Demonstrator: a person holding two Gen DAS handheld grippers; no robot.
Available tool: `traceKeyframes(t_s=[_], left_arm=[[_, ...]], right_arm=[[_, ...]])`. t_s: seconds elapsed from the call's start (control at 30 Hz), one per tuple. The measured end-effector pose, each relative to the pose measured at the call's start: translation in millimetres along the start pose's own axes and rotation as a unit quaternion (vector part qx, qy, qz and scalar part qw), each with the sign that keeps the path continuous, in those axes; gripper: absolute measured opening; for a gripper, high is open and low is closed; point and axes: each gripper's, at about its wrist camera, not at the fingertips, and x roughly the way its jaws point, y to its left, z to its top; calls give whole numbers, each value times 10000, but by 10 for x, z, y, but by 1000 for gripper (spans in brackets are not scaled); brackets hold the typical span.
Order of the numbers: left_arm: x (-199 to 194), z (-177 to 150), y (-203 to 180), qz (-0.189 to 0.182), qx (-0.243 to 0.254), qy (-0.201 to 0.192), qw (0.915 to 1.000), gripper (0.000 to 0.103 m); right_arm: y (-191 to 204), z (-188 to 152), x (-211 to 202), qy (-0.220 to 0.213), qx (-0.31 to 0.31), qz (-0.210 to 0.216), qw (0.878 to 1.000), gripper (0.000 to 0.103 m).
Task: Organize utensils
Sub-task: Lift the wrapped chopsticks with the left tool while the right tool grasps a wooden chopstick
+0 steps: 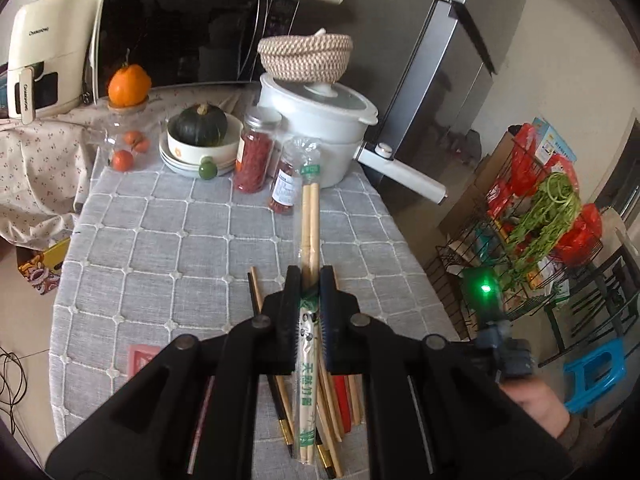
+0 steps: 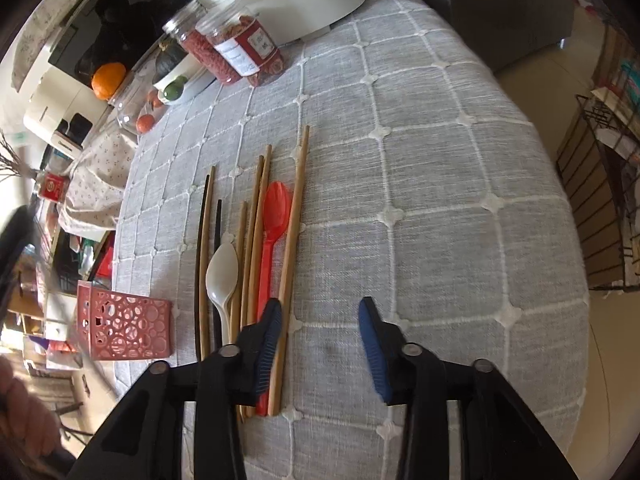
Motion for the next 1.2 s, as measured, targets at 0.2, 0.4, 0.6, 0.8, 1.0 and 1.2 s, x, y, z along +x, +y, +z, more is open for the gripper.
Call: traceKeyframes(t_s=[0.2,0.4,0.6,0.8,1.0,1.2], left_arm=[[-501,-139,295,-16,-71,-518,9986,10],[-605,-172,603,-211,-400,-816,9956,10],[-600,-196,671,-235,-364,-1005,9940,10],[-613,-197,741,-224,-418,-1151,9922,10],[-577,-136,798,-211,-485,-1416,9885,10],[-465,-132,830,32,-355,-1690,9850,10]], right_arm=[[193,224,316,278,-144,77,9995,21],[332,356,521,393,-364,-509,9973,10],[387,308,451,238,-446,-567,9971,7],[584,231,-6,-666,-698,-434,9944,7],[1044,95,-511,-1998,-1238,158,9719,7],[1298,-25,-793,-3016,-1312,548,9428,7]])
